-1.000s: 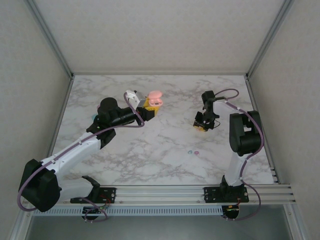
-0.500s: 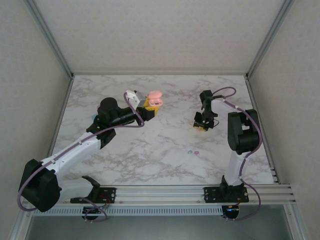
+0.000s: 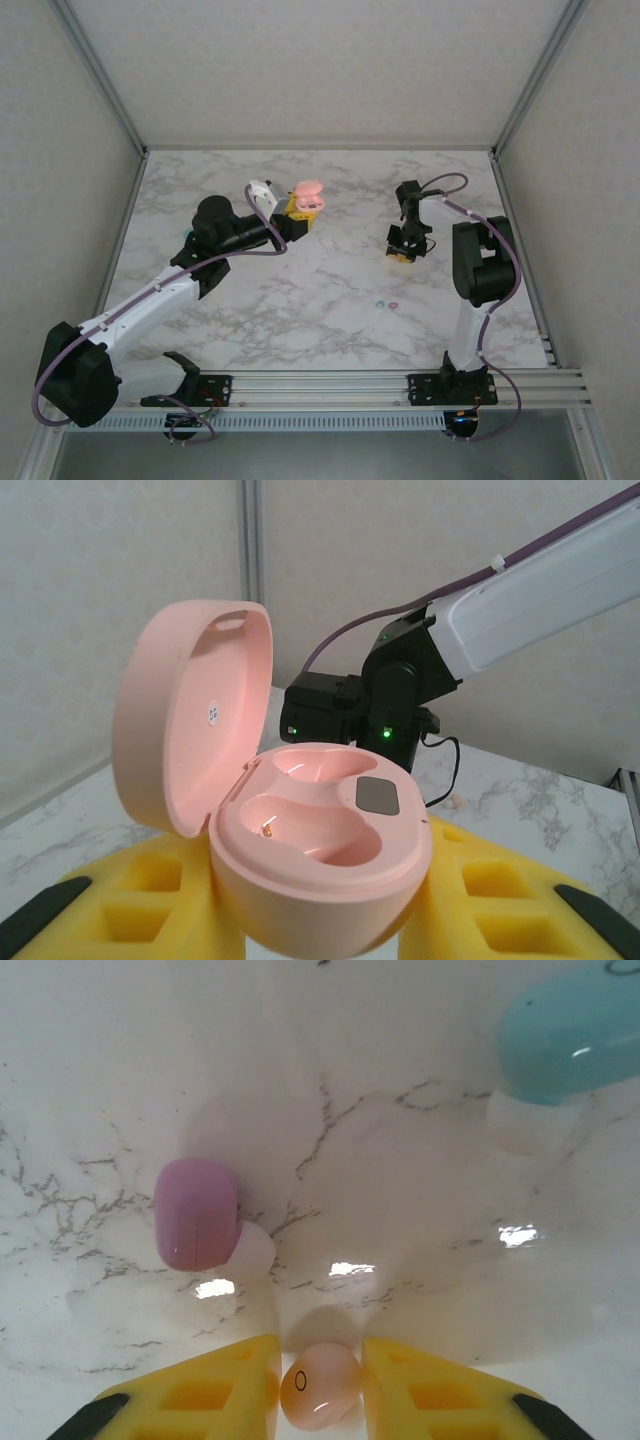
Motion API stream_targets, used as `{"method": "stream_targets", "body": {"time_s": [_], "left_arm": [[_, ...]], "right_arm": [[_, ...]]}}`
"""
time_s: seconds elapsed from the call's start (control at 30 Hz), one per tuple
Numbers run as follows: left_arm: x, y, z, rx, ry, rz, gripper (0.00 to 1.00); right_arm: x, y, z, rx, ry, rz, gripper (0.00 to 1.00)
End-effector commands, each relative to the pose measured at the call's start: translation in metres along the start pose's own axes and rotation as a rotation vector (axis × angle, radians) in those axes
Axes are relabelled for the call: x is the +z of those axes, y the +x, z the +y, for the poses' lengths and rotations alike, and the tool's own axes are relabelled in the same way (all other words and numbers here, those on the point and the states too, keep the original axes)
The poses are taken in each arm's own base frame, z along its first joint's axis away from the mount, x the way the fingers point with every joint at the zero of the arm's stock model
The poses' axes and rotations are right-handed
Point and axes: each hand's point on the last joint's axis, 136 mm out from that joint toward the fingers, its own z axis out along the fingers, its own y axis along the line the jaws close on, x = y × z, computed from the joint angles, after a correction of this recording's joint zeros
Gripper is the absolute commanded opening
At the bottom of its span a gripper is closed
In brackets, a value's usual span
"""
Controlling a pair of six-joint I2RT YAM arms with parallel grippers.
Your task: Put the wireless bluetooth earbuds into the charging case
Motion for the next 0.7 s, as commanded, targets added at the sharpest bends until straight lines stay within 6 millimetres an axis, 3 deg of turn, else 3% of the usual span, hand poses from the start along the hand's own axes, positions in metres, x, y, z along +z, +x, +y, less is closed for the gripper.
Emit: {"method": "stream_targets", "body": {"time_s": [0.0,0.27,0.67], "left_arm": [[-0.0024,-0.0072,-0.0041,0.025,0.002,-0.021,0.22],[-0.0017,-0.0067,-0.003,0.024,0.0,-0.02,0.22],[0.0006,-0.0053,-0.0017,0.021,0.003,-0.015,0.22]], "right_arm": [[0.0015,-0.0016,-0.0027,-0.019,0.04,0.007,0.28],[0.001,-0.005,0.0008,-0.023,0.03,0.003,0.31],[-0.0006,-0.0082,0.0017,-0.034,0.037,-0.006,0.27]]}}
